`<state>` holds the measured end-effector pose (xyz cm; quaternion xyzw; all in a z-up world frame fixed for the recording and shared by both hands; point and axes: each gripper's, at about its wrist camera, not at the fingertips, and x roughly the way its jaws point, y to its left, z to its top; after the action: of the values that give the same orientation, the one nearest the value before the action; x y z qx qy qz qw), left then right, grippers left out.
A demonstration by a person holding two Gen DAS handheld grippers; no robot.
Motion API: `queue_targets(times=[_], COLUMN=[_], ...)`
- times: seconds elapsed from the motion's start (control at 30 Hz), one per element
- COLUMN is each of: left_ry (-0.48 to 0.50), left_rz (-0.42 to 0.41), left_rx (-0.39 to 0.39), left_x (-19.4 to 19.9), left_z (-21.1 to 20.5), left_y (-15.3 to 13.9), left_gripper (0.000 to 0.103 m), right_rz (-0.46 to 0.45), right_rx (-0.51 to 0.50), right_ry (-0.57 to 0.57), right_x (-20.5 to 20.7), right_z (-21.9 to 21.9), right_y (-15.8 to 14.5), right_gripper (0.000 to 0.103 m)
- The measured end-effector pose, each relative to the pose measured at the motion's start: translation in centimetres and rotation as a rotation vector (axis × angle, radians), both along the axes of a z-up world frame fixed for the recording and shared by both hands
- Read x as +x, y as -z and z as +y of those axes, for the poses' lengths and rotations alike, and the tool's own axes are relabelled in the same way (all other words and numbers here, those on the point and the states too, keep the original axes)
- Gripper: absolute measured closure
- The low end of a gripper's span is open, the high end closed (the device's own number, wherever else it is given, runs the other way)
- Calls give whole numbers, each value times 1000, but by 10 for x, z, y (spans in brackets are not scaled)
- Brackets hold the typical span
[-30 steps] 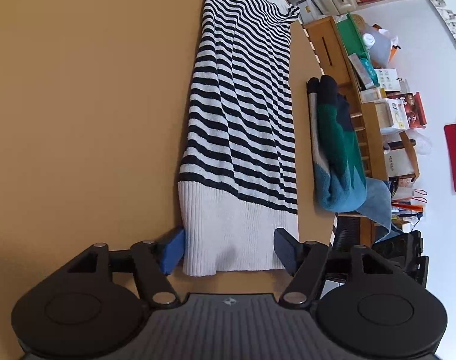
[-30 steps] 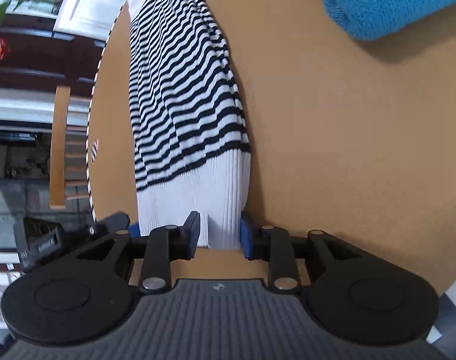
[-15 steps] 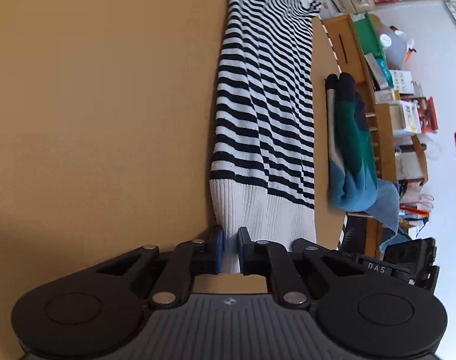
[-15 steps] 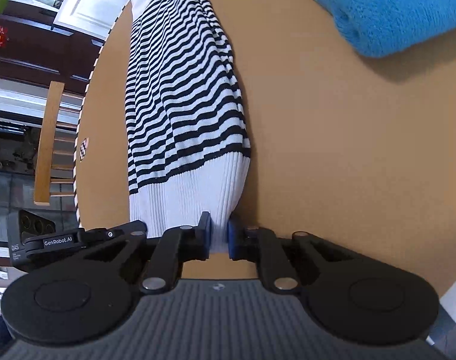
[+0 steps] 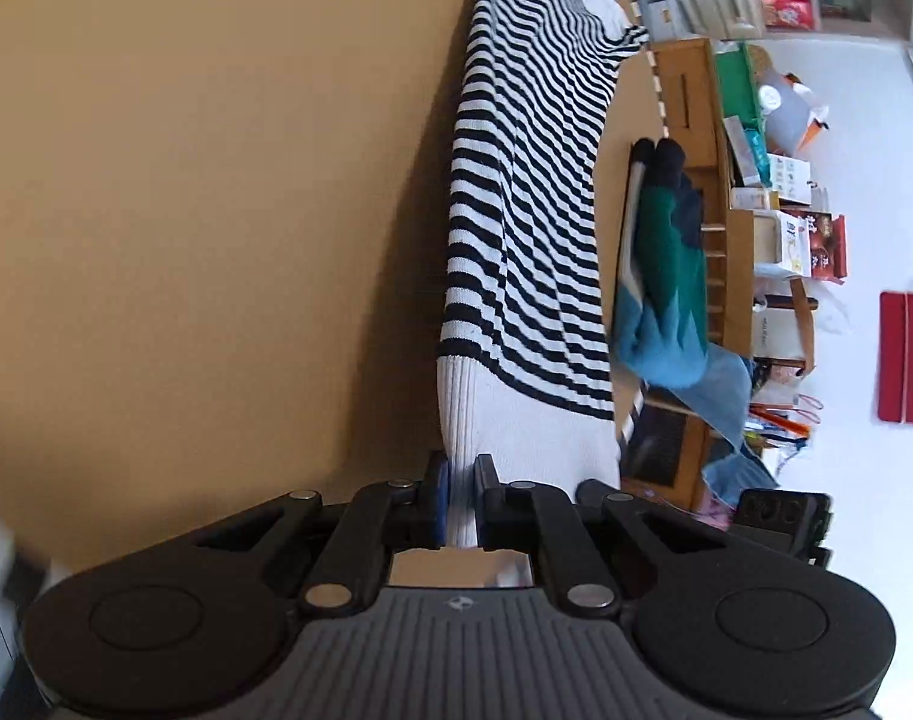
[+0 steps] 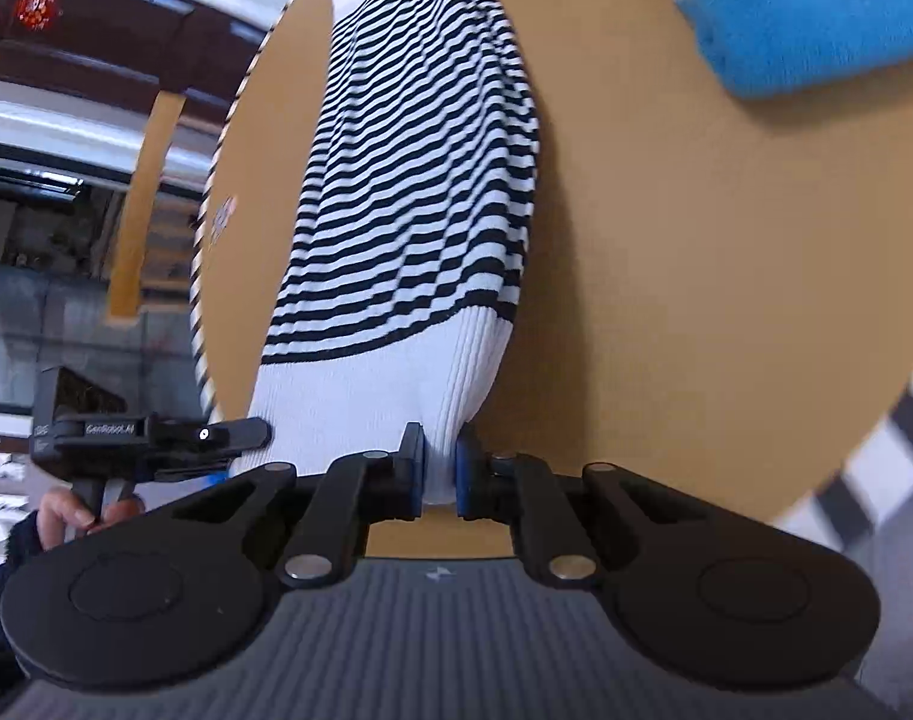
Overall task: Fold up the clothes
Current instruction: 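Grasp the ribbed hem with the right tool while the left tool grasps beside it, then lift the hem with both tools and fold it toward the collar end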
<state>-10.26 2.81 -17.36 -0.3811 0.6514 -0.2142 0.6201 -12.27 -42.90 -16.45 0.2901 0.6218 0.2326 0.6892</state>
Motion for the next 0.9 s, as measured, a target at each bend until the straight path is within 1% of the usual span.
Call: queue_targets(times=[0.07,0.17,0.23,0.27,0.33,0.4,0.53,0.57,0.63,0.7,0.77,0.8,0.9], left_ry=[-9,-52,-83,-98,-129,-160,-222,-241,-282,-322,-356,-370,-409], left_rz=[53,146,121,102,64,27,-49,-58,-70,-60,-34,-8,76], left_rx=[-21,-58,-77,-86,-103,-120,-155,-154,-146,-137,-98,-82,-37], left_x=[-21,-51,-36,-25,-5,16,56,78,130,181,227,247,300], left_z=[7,18,20,20,20,20,20,19,16,12,7,5,-1], left_y=[-14,-37,-52,-60,-75,-90,-121,-121,-118,-104,-84,-70,-24], left_gripper=[95,94,94,94,94,94,94,94,94,94,94,94,94], right_rz=[70,197,236,240,210,138,-29,-67,-111,-110,-100,-94,-35], right_rx=[49,147,183,196,235,252,251,236,200,163,111,84,10], right_ry=[0,25,52,69,92,105,119,126,153,192,227,244,293], right_x=[-18,-48,-57,-55,-38,-7,79,103,154,203,250,274,321], right_z=[-6,-17,-23,-24,-23,-19,-15,-13,-7,-1,11,18,34], right_y=[-7,-19,-29,-35,-50,-69,-105,-112,-116,-113,-98,-90,-53], right_gripper=[93,93,93,93,93,93,93,93,93,93,93,93,93])
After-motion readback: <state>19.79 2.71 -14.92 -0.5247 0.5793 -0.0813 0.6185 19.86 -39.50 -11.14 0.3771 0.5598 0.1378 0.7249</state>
